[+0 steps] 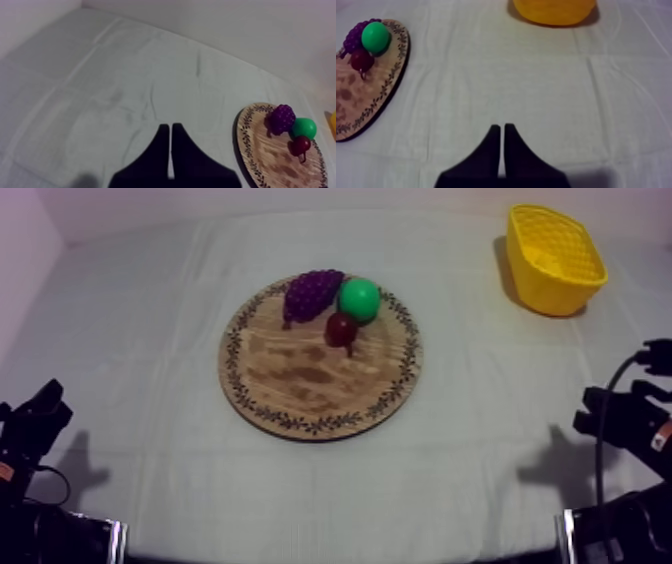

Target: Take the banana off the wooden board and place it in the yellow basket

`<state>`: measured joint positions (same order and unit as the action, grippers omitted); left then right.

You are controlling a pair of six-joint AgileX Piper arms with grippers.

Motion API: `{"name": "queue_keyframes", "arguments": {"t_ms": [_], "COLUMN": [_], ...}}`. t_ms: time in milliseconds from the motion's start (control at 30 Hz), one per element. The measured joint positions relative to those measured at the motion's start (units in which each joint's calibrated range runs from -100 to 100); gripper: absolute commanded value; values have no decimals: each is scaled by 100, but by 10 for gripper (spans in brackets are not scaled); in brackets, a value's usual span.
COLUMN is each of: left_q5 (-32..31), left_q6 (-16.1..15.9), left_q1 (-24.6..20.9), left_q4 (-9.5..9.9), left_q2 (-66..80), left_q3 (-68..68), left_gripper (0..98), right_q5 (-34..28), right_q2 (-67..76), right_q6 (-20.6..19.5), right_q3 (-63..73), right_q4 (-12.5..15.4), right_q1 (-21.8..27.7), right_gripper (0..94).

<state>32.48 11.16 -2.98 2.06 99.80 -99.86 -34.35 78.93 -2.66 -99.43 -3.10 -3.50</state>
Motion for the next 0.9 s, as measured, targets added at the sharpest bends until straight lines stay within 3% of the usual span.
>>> {"name": "queue_keyframes", "arguments": {"t_ms": [200, 600, 900], "left_q5": [0, 0, 0], "left_q6": [-3, -3, -3], "left_q1": [0, 0, 0], "left_q4": [0, 0, 0], "left_q2": [0, 0, 0], "left_q3": [0, 0, 0], "left_gripper": [1, 1, 1], "right_q5": [-362, -682, -372], "right_q2": [978, 1669, 1681], "right_q6": [360, 457, 1163], "right_q3": [-16, 28, -16], "right_q4": [349, 381, 403], "right_q1": [83, 179, 188], "right_gripper": [3, 3, 3]}}
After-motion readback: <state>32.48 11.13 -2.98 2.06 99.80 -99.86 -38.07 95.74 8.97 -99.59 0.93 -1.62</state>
